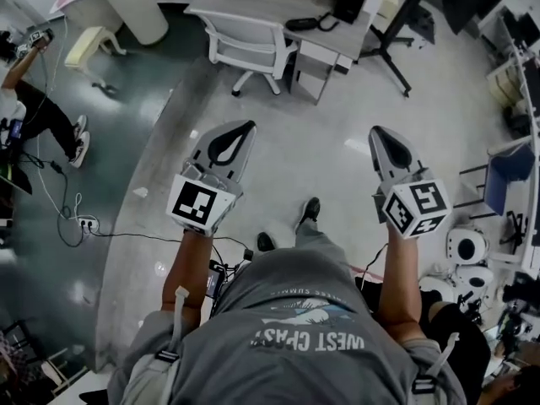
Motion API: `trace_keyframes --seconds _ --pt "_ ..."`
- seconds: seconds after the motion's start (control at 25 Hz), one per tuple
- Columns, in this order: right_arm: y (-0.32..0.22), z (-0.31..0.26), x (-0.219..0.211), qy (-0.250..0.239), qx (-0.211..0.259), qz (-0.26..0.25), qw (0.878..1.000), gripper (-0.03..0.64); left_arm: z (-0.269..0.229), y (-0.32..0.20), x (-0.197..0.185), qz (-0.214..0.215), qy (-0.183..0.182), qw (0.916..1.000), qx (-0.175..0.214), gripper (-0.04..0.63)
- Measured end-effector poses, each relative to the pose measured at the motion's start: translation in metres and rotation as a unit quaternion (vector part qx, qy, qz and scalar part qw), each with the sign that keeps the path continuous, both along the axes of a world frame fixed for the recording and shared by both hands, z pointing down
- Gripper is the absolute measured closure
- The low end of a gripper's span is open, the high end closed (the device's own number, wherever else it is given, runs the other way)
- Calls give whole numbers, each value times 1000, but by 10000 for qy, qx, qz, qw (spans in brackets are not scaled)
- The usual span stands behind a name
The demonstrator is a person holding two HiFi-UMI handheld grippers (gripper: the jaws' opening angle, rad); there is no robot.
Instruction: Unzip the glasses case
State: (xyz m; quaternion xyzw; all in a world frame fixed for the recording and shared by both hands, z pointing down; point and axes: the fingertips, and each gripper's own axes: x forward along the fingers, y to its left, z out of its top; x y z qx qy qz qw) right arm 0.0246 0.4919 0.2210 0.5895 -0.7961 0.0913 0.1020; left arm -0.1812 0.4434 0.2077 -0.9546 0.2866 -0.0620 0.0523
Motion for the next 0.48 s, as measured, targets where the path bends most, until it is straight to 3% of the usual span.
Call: trace_keyframes --seconds 0.48 --pt "-114 14 81 -218 -20 -513 9984 606 5 -92 77 -508 -219 9985 -4 597"
